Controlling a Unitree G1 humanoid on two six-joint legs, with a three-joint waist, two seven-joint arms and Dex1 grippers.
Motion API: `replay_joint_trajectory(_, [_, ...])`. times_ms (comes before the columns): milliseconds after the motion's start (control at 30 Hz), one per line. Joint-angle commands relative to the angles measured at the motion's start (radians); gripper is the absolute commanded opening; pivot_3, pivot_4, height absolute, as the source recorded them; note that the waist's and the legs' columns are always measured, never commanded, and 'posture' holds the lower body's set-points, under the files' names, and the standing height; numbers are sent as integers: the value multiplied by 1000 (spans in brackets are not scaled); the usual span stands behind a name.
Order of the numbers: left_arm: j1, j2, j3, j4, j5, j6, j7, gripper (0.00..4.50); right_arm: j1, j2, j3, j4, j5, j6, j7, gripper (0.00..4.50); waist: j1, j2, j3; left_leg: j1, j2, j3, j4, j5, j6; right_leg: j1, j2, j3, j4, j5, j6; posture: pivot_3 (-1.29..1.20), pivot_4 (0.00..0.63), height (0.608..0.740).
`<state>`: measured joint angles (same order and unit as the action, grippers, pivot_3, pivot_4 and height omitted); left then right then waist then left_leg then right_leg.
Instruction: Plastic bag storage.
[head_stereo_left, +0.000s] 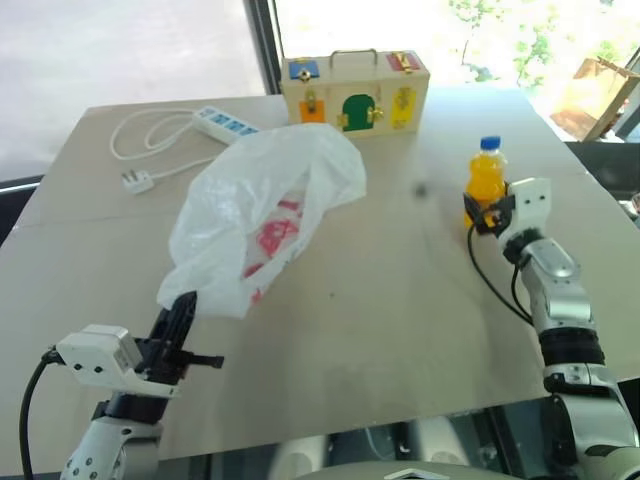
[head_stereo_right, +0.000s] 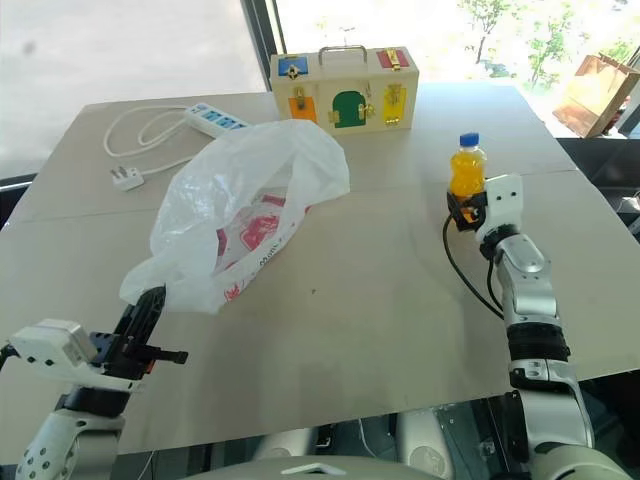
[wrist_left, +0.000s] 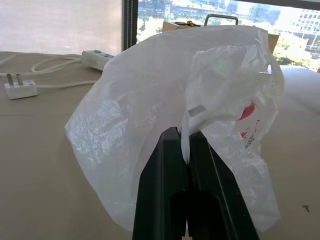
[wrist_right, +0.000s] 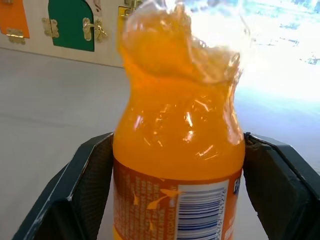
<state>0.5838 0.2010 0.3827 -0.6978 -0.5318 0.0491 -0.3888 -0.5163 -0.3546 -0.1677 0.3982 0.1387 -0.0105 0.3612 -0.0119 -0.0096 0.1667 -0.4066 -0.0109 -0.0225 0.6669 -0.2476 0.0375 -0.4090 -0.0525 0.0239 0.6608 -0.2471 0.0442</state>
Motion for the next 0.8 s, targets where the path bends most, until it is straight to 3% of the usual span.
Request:
replay_joint_trajectory(33, [1, 12, 3, -15, 8, -21, -7, 0, -30, -13, -17, -1, 11, -16, -3, 3724, -1, 0, 0, 0, 0, 0, 0, 0, 0, 0, 0, 0, 0, 0, 0, 0, 150, 739])
replay_joint_trajectory(100, [-1, 12, 1, -13, 11, -21, -6, 0, -43, -6, -18, 9, 22, -3, 1, 3129, -3, 0, 0, 0, 0, 0, 0, 0, 0, 0, 0, 0, 0, 0, 0, 0, 150, 739])
replay_joint_trajectory(133, [-3, 12, -1, -13, 12, -21, -5, 0, -48, -4, -16, 15, 26, 9, 5, 2459, -4, 0, 0, 0, 0, 0, 0, 0, 0, 0, 0, 1, 0, 0, 0, 0, 150, 739])
replay_joint_trajectory(267, [-5, 11, -4, -11, 18, -25, -7, 0, -49, -4, 2, 32, 23, 114, 9, 710, -4, 0, 0, 1, 0, 1, 0, 0, 0, 0, 0, 1, 0, 0, 0, 0, 150, 739])
replay_joint_trajectory(400, [-3, 9, -7, -4, 24, -30, -13, 0, -82, 0, -5, 38, 40, 137, 21, 710, -5, 0, 0, 1, 0, 1, 0, 0, 0, 0, 0, 1, 0, 0, 0, 0, 150, 739])
replay_joint_trajectory(500, [-1, 7, -8, -2, 27, -34, -16, 0, -123, -8, -23, 55, 64, 141, 41, 1589, -6, 0, 0, 1, 0, 1, 0, 0, 0, 0, 0, 1, 0, 0, 0, 0, 150, 739])
replay_joint_trajectory(700, [1, 5, -14, 5, 35, -45, -19, 0, -169, -20, -20, 45, 64, 133, 43, 4346, -3, 0, 0, 0, 0, 1, 0, 0, 0, 0, 0, 0, 0, 0, 0, 0, 150, 739])
replay_joint_trajectory(800, [-1, 4, -23, 10, 44, -52, -22, 0, -195, -8, -22, 38, 67, 170, 9, 4465, -3, 0, 0, 0, 0, 0, 0, 0, 0, 0, 0, 0, 0, 0, 0, 0, 150, 739])
